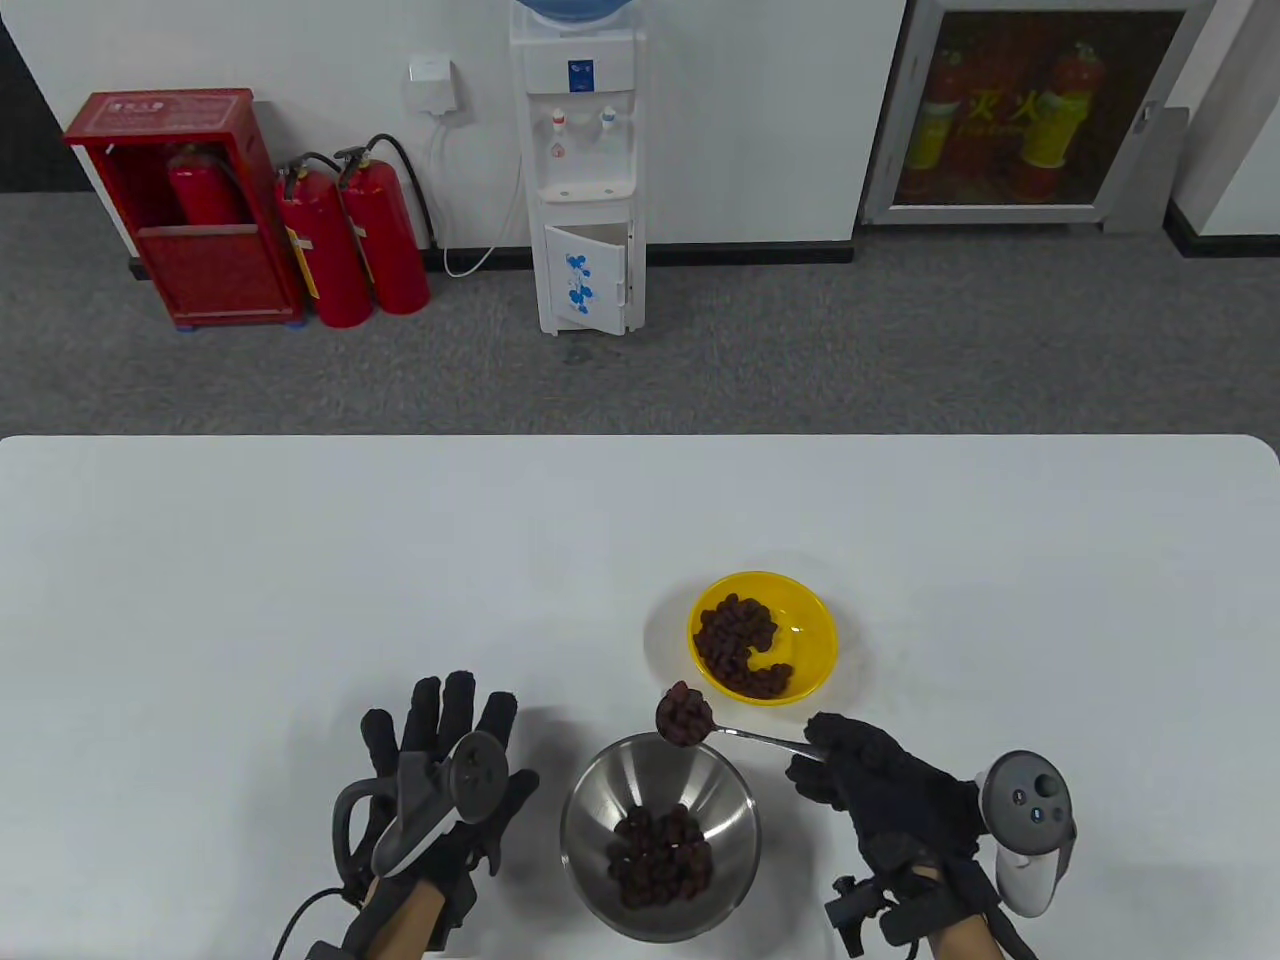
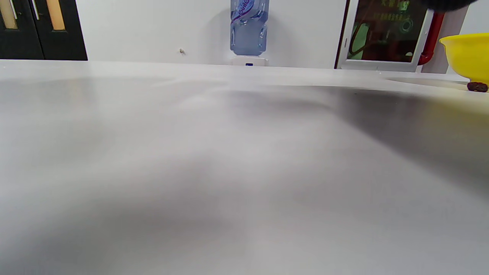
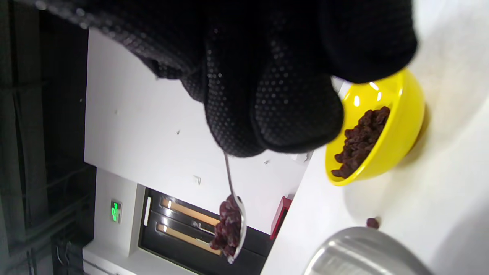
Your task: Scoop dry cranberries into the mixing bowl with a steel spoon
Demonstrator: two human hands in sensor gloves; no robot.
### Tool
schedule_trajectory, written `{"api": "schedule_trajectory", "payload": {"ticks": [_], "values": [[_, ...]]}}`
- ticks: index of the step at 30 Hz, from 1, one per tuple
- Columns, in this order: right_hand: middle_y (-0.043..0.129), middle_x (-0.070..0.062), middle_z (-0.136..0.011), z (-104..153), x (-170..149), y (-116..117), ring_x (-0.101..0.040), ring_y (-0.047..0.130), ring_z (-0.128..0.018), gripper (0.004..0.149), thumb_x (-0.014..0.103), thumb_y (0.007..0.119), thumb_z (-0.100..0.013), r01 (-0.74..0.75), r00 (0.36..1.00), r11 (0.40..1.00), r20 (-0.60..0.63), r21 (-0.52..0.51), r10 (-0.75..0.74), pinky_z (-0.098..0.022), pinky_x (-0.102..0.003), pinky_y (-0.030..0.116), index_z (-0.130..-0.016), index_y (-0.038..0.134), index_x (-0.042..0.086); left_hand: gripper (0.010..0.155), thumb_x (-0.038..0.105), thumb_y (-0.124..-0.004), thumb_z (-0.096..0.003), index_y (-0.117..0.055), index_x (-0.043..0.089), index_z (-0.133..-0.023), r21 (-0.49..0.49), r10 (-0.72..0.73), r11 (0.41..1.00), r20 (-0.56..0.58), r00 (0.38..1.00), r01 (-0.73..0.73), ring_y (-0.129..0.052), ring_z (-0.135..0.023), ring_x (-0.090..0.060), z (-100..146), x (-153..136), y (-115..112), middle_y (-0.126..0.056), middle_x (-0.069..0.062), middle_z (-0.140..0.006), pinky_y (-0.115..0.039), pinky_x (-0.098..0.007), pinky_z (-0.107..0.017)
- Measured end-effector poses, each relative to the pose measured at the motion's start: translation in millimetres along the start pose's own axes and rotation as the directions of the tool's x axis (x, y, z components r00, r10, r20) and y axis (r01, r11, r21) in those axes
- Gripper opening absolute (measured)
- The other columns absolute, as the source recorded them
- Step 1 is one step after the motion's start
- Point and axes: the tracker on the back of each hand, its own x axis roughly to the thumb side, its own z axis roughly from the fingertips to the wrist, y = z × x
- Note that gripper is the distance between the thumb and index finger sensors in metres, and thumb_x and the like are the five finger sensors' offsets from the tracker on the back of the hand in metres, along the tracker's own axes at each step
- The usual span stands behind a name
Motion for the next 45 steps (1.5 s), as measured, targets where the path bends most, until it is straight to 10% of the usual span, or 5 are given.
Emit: {"api": "schedule_trajectory", "payload": {"ticks": [17, 38, 45], "values": [[0.099, 0.005, -0.075, 3.6, 14.6, 5.3, -0.022, 0.100, -0.064, 0.039, 0.033, 0.081, -0.044, -0.300, 0.925, 0.953, 0.232, -0.048, 0.303, -0.045, -0.045, 0.079, -0.082, 0.090, 0.026, 0.078, 0.075, -0.057, -0.0399, -0.024, 0.052, -0.106, 0.000, 0.001, 1.000, 0.002, 1.000, -0.001, -0.009, -0.117, -0.028, 0.0, 0.3, -0.3, -0.008, 0.008, -0.122, -0.004, -0.070, -0.071], [0.099, 0.005, -0.075, 0.8, 9.8, 4.5, -0.021, 0.100, -0.064, 0.040, 0.035, 0.079, -0.047, -0.268, 0.941, 0.962, 0.200, -0.051, 0.272, -0.046, -0.045, 0.079, -0.085, 0.086, 0.024, 0.078, 0.075, -0.057, -0.0399, -0.024, 0.052, -0.106, 0.003, 0.008, 1.000, 0.003, 1.000, -0.008, -0.009, -0.117, -0.028, 0.1, -0.1, -0.3, -0.008, 0.008, -0.122, -0.004, -0.070, -0.071], [0.098, 0.003, -0.075, -17.9, 6.9, -15.9, -0.023, 0.099, -0.064, 0.040, 0.034, 0.079, -0.048, -0.222, 0.967, 0.923, 0.047, -0.315, 0.249, -0.045, -0.047, 0.078, -0.086, 0.084, 0.021, 0.078, 0.075, -0.057, -0.0400, -0.023, 0.052, -0.106, 0.000, 0.019, 1.000, 0.003, 1.000, -0.019, -0.009, -0.117, -0.028, -0.3, -1.0, -0.8, -0.008, 0.008, -0.122, -0.004, -0.070, -0.071]]}}
